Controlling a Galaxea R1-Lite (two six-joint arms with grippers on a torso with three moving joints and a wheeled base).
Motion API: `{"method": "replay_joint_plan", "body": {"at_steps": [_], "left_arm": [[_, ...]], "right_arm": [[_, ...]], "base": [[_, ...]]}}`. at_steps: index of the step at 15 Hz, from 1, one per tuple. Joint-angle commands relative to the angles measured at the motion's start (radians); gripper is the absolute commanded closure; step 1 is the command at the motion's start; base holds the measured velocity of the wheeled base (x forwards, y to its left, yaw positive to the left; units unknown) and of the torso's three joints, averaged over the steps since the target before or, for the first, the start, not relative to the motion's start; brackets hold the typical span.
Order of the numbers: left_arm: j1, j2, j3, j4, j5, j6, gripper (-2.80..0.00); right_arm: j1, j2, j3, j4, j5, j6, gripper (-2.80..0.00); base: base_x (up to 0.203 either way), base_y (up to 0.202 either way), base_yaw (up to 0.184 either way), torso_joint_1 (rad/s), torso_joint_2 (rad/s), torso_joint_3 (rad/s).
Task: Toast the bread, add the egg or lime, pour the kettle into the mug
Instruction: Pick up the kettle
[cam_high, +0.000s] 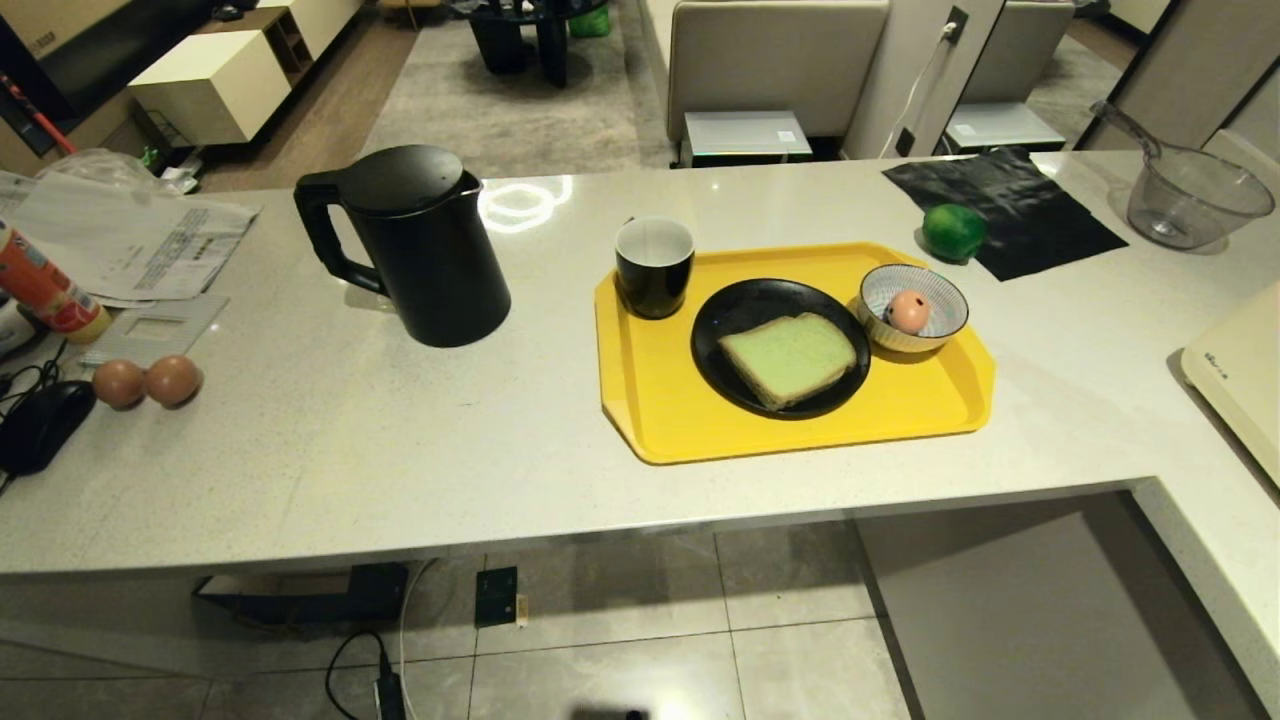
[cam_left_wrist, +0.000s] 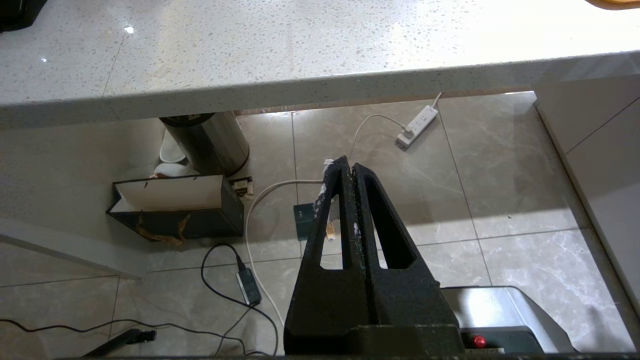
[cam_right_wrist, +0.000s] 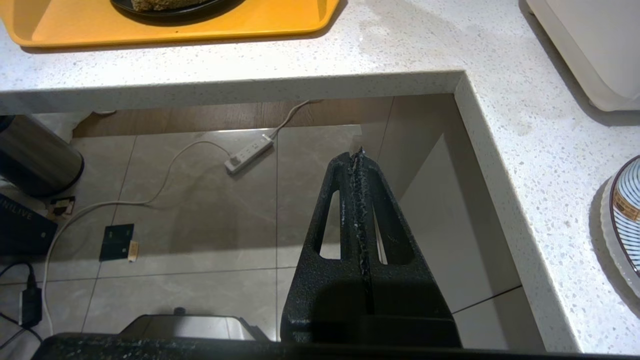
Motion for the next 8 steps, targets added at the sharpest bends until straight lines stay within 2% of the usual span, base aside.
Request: {"method": "replay_joint_plan", "body": {"at_steps": [1,8], "left_arm": [[-0.001,-0.001,0.0,0.0,0.0,0.0,0.0],[-0.001,-0.001,0.0,0.001,0.0,0.0,0.0]], "right_arm": [[0.0,0.002,0.026,-0.001,0.0,0.0,0.0],[0.0,0.002,0.026,-0.001,0.0,0.0,0.0]], "base": [[0.0,0.0,0.0,0.0,0.0,0.0],[0.0,0.0,0.0,0.0,0.0,0.0]]}}
